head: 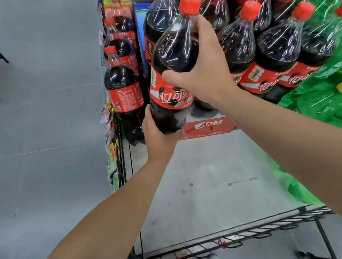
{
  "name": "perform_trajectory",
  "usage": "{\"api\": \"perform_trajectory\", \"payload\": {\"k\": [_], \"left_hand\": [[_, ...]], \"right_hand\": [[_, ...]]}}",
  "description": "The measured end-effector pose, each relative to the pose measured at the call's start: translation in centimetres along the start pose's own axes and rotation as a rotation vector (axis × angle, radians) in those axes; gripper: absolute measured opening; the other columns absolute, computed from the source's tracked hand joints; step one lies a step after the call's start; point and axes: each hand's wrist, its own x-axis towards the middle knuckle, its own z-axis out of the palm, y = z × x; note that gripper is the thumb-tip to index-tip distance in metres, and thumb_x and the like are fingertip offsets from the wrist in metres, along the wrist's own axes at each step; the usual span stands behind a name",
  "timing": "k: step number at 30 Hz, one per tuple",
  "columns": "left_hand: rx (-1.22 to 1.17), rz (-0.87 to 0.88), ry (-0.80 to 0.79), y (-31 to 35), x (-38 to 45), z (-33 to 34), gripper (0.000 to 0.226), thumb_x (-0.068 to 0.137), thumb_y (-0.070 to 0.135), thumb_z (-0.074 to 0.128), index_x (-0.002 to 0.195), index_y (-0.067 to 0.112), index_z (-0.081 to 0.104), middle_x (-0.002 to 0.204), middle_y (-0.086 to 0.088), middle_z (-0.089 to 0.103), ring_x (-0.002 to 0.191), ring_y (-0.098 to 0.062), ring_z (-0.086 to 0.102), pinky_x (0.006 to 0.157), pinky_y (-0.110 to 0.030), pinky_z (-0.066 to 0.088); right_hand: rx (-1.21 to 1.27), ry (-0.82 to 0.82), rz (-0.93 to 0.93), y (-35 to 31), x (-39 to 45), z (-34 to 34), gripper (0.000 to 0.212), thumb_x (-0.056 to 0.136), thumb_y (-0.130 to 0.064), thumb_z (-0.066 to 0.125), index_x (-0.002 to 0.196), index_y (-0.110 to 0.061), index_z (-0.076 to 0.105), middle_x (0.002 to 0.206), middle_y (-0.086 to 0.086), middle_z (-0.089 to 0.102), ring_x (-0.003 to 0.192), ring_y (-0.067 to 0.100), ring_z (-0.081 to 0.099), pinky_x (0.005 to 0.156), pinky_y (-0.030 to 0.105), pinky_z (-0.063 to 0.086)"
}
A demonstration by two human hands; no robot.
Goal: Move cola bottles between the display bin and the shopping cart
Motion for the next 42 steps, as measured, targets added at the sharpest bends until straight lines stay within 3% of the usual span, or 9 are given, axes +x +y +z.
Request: {"api": "perform_trajectory", "payload": {"k": [4,10,14,17,21,25,27,31,42], "left_hand": [[-0.012,-0.004,0.001,-0.4,1.4,0.9,0.12,0.051,0.028,0.092,0.153,0.03,0.029,0.145,0.002,0.048,0.138,-0.016,0.046,0.11,-0.045,0.046],[0.095,-0.002,-0.021,0.6,1.3,1.0,0.119,0.058,0.015,0.093,0.156,0.02,0.026,0.15,-0.007,0.041,0.135,-0.013,0.043,0.115,-0.033,0.038],[0.288,0.059,-0.013,1.4,1.3,0.0,0.114,0.062,0.039,0.089,0.156,0.016,0.029,0.145,-0.009,0.05,0.13,-0.029,0.049,0.109,-0.045,0.042],[0.211,0.056,-0.108,2.4,1.8,-1.4,0.1,0.067,0.028,0.087,0.153,0.02,0.037,0.138,-0.004,0.054,0.129,-0.022,0.051,0.107,-0.038,0.045],[0.061,0.102,-0.198,4.4,2.1,-3.1,0.091,0.072,0.02,0.087,0.149,0.028,0.039,0.136,0.016,0.056,0.129,-0.009,0.052,0.109,-0.039,0.046],[0.009,0.124,-0.284,6.4,2.3,-4.1,0.107,0.065,0.044,0.084,0.155,0.031,0.027,0.145,0.019,0.049,0.134,0.0,0.045,0.112,-0.027,0.042],[0.027,0.122,-0.326,7.1,2.7,-4.1,0.111,0.064,0.042,0.084,0.156,0.034,0.023,0.145,0.016,0.05,0.133,-0.003,0.047,0.112,-0.033,0.043],[0.049,0.086,-0.225,7.2,2.7,-3.3,0.109,0.07,0.014,0.088,0.155,0.035,0.023,0.142,0.013,0.053,0.131,-0.009,0.05,0.111,-0.041,0.045],[0.041,0.091,-0.15,7.8,3.3,0.1,0.111,0.071,0.004,0.085,0.157,0.034,0.021,0.145,0.012,0.053,0.132,-0.003,0.049,0.113,-0.036,0.042]], "right_hand": [[-0.005,-0.028,0.005,0.9,0.4,0.2,0.091,0.067,-0.029,0.088,0.144,-0.014,0.041,0.138,-0.001,0.052,0.127,0.008,0.05,0.104,0.007,0.036],[-0.004,-0.029,0.042,2.3,0.6,0.4,0.102,0.064,-0.03,0.089,0.151,-0.015,0.037,0.142,-0.002,0.054,0.132,0.011,0.053,0.112,0.031,0.044],[-0.024,-0.065,0.047,2.3,1.1,0.1,0.106,0.067,-0.029,0.091,0.154,-0.015,0.034,0.147,-0.003,0.05,0.134,0.008,0.048,0.108,0.016,0.037],[-0.023,-0.112,0.041,2.2,1.1,0.3,0.106,0.069,-0.026,0.091,0.156,-0.014,0.032,0.149,-0.002,0.047,0.134,0.006,0.046,0.103,0.005,0.033],[-0.033,-0.149,0.021,2.0,0.7,0.1,0.11,0.069,-0.025,0.09,0.158,-0.012,0.027,0.153,0.001,0.044,0.14,0.013,0.045,0.114,0.026,0.04],[-0.049,-0.159,0.016,1.9,0.6,-0.5,0.106,0.069,-0.024,0.091,0.156,-0.016,0.031,0.15,-0.002,0.047,0.137,0.01,0.047,0.107,0.017,0.037],[-0.059,-0.169,0.024,1.8,0.8,-0.6,0.108,0.068,-0.024,0.092,0.157,-0.015,0.031,0.15,-0.002,0.048,0.137,0.01,0.047,0.108,0.019,0.039],[-0.088,-0.222,-0.003,1.2,1.5,-0.7,0.108,0.069,-0.022,0.091,0.158,-0.02,0.03,0.152,-0.002,0.049,0.14,0.016,0.047,0.115,0.036,0.042],[-0.225,-0.209,0.066,2.1,2.5,-1.9,0.109,0.075,-0.016,0.09,0.161,-0.018,0.022,0.157,0.005,0.039,0.14,0.023,0.044,0.103,0.026,0.037]]}}
